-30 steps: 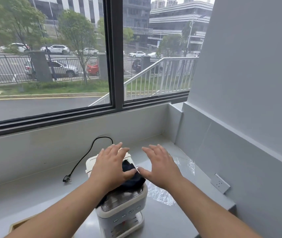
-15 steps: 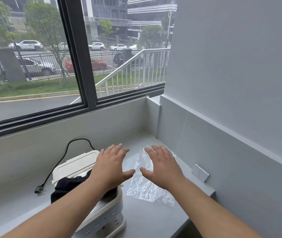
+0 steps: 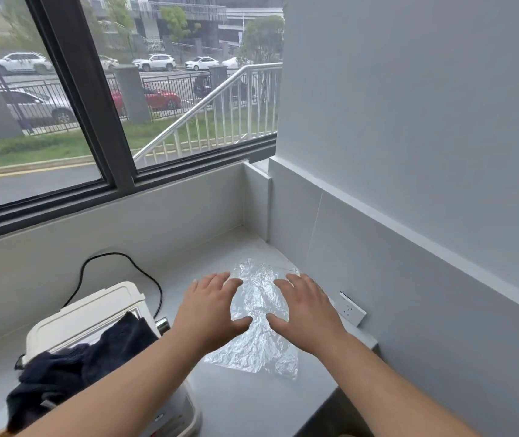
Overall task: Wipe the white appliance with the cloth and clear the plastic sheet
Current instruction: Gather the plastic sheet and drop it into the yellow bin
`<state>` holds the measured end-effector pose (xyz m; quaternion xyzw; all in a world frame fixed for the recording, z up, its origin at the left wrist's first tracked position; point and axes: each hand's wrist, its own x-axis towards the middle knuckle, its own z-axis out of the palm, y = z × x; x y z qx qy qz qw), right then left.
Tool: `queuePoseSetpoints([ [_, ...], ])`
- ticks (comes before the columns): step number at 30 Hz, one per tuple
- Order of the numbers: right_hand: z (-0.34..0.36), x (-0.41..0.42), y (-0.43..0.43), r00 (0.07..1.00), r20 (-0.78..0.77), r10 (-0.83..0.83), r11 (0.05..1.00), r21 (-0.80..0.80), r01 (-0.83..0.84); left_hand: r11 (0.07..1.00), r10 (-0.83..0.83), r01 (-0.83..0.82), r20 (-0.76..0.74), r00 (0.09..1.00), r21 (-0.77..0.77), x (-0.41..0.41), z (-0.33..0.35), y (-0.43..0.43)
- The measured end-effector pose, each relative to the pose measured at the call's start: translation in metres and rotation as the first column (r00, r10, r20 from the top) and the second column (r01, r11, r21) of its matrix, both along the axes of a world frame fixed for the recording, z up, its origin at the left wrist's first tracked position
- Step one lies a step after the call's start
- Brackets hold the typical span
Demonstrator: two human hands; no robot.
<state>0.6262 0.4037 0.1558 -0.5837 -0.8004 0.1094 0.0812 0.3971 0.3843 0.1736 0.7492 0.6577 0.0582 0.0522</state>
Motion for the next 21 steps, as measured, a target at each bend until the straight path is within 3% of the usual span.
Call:
queuePoseSetpoints([
  [21, -0.09, 0.029, 0.053, 1.0, -0.005, 0.023, 0.991, -0.131, -0.023, 0.987, 0.042, -0.056, -0.097, 0.994, -0.153, 0.051, -0.08, 0.063],
])
